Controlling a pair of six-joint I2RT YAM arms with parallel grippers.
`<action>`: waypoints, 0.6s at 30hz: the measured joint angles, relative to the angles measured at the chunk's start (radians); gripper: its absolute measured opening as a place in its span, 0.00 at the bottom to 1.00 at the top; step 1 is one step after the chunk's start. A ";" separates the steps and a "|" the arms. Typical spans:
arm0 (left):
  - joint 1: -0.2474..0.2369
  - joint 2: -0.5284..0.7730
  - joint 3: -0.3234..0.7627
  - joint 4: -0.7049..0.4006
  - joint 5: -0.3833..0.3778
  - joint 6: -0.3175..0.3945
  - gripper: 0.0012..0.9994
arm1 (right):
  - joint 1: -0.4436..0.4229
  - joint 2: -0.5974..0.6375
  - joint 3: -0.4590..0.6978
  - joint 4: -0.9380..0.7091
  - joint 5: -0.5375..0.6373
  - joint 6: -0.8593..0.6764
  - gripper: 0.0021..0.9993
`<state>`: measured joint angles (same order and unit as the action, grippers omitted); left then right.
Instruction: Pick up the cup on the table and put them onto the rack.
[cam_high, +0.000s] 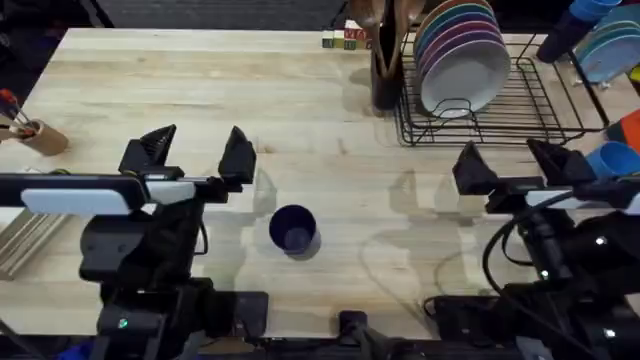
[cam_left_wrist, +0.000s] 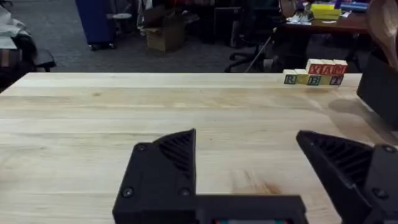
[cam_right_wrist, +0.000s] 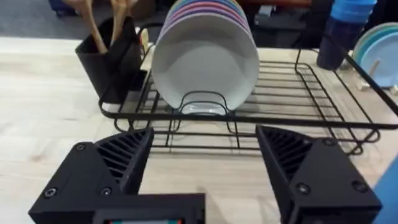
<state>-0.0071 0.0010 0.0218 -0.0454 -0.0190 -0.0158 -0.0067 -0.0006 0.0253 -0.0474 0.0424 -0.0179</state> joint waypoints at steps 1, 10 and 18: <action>0.000 0.000 0.018 -0.026 -0.002 0.000 0.99 | 0.000 0.001 0.018 -0.033 0.005 0.002 0.99; 0.000 0.155 0.374 -0.231 -0.029 0.000 0.99 | 0.000 0.121 0.364 -0.342 0.044 0.012 0.99; 0.000 0.549 0.824 -0.513 -0.026 0.000 0.99 | 0.000 0.457 0.809 -0.604 0.047 0.012 0.99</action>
<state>-0.0071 0.5503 0.8457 -0.5580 -0.0451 -0.0157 -0.0067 0.4564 0.8339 -0.6516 0.0898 -0.0059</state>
